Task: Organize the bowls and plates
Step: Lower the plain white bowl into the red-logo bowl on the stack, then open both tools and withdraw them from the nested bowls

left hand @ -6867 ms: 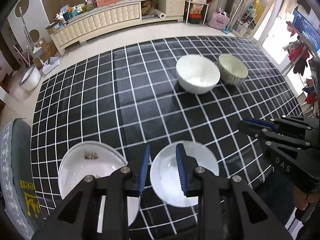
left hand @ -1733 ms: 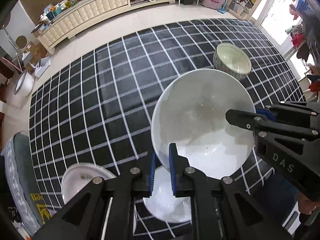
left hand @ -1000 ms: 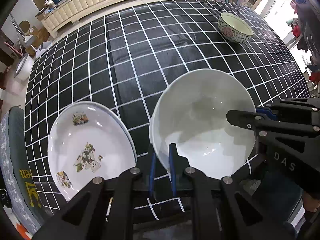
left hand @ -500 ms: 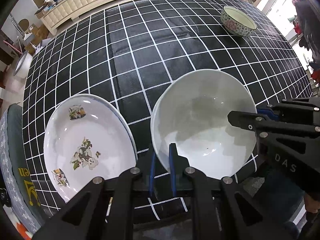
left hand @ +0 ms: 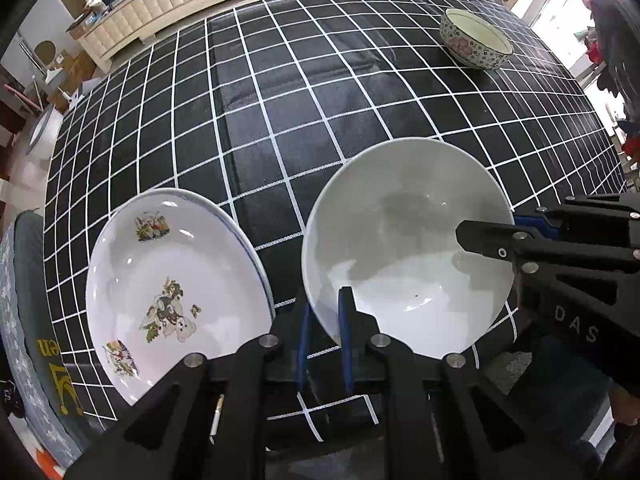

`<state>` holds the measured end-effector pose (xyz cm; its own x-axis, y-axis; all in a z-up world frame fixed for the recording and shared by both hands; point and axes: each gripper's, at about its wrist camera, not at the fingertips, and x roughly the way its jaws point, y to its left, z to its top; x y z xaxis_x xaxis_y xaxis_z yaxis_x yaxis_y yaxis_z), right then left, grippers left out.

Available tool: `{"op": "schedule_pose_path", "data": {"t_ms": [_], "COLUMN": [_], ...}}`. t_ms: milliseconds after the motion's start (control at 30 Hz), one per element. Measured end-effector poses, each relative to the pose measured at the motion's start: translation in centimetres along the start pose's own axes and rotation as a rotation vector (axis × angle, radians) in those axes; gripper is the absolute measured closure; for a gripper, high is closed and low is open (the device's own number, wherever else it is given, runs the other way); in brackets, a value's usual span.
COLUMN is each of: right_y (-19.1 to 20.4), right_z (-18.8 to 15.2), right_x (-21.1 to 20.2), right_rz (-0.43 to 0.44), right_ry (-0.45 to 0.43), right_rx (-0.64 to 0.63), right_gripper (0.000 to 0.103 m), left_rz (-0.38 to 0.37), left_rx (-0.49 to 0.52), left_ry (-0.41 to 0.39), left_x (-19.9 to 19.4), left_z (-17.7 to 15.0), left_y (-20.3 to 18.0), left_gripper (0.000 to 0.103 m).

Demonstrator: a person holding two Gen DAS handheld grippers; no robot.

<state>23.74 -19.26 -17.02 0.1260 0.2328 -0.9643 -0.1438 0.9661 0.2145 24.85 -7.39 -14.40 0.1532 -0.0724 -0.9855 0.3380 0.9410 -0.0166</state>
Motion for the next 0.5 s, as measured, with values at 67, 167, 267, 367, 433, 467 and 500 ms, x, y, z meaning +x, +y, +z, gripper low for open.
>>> {"op": "schedule_pose_path", "data": {"t_ms": [67,167,267,367,433,467,500], "right_y": [-0.3,-0.3,-0.2,-0.1,-0.1,-0.1,0.0], "right_z": [0.0,0.1,0.0,-0.1,-0.2,-0.3,-0.4], "right_x": [-0.6,-0.7,-0.7,-0.5,-0.6,-0.7,-0.9], "right_rz": [-0.036,-0.028,-0.048,-0.051,-0.065,-0.073,-0.082], "right_ry": [-0.033,-0.026,-0.023,-0.011,-0.019,-0.026,-0.033], "right_rx": [0.027,0.013,0.0,-0.008,-0.009,-0.013,-0.018], "right_gripper": [0.085,0.085,0.084,0.082,0.077,0.071,0.069], "left_rz": [0.007,0.005,0.003,-0.003,-0.007,-0.007,-0.008], "left_rx": [0.004,0.003,-0.001,0.0,-0.001,0.001,0.004], "left_ry": [-0.004,-0.011,-0.017,-0.023,-0.026,-0.028,-0.028], "left_x": [-0.1,-0.4,-0.6,-0.9,-1.1,-1.1,-1.2], "left_z": [0.0,0.0,0.0,-0.1,-0.3,-0.4,-0.4], "left_y": [0.1,0.3,0.5,0.5,0.5,0.5,0.4], "left_gripper": [0.091,0.089,0.089,0.085,0.08,0.08,0.08]}}
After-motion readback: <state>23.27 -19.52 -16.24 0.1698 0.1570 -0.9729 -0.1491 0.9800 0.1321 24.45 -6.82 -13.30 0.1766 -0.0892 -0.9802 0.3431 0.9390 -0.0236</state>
